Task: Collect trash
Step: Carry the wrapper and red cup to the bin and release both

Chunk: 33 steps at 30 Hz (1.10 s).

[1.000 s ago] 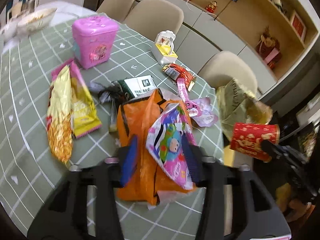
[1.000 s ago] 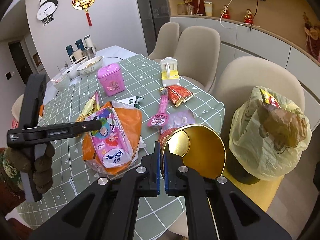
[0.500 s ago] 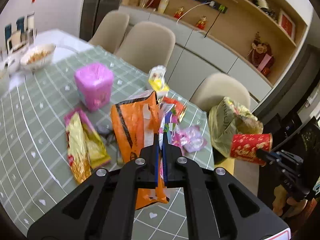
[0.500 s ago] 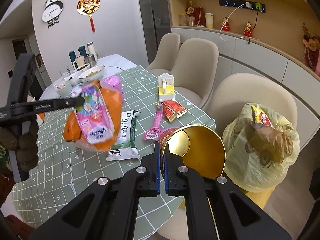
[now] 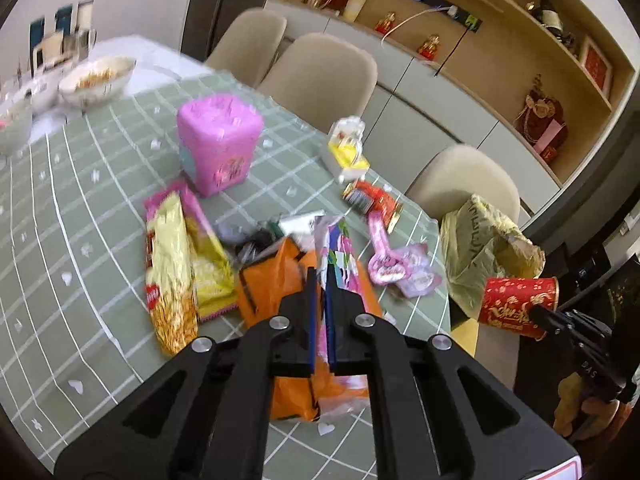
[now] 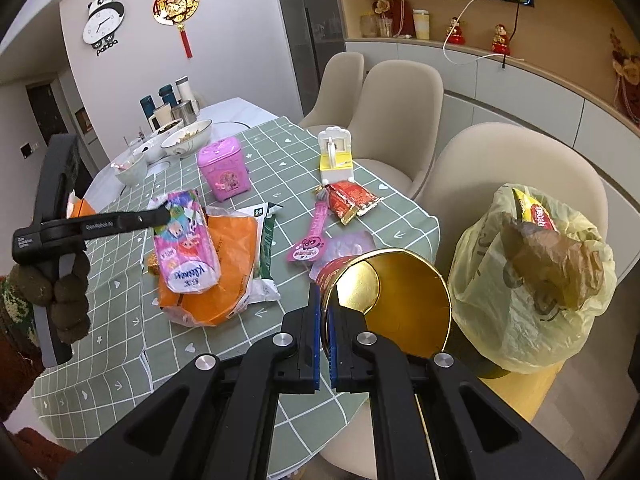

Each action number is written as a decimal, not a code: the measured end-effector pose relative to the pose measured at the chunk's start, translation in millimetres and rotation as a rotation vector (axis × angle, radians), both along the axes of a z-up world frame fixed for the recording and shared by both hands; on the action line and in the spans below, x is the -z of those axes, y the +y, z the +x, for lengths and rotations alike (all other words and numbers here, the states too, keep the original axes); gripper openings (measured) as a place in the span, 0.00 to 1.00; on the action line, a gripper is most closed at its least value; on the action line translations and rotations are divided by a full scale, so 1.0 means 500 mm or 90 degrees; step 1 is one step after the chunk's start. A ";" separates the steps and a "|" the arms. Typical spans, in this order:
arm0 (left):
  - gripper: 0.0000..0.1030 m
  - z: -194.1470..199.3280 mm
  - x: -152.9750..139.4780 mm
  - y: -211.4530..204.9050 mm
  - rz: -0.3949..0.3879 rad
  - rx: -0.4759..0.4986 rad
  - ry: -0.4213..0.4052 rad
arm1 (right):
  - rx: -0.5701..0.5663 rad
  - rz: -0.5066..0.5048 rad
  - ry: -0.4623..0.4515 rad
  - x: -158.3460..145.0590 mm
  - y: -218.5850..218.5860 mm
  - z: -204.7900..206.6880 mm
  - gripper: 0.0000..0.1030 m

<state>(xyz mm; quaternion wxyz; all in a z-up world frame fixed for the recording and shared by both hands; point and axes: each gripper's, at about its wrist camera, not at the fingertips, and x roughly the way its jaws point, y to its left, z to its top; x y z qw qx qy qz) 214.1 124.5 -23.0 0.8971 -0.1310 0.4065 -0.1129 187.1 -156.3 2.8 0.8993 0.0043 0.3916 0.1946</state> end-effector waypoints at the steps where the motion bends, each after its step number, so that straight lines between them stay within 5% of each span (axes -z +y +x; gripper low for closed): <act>1: 0.02 -0.002 -0.015 -0.006 0.003 0.002 -0.012 | 0.000 0.000 -0.003 -0.003 -0.002 0.001 0.05; 17: 0.02 0.054 -0.172 -0.209 -0.034 0.094 -0.103 | 0.061 -0.028 -0.082 -0.102 -0.146 0.021 0.05; 33: 0.02 0.228 -0.162 -0.570 -0.093 0.222 -0.063 | 0.178 -0.046 -0.142 -0.127 -0.437 0.054 0.05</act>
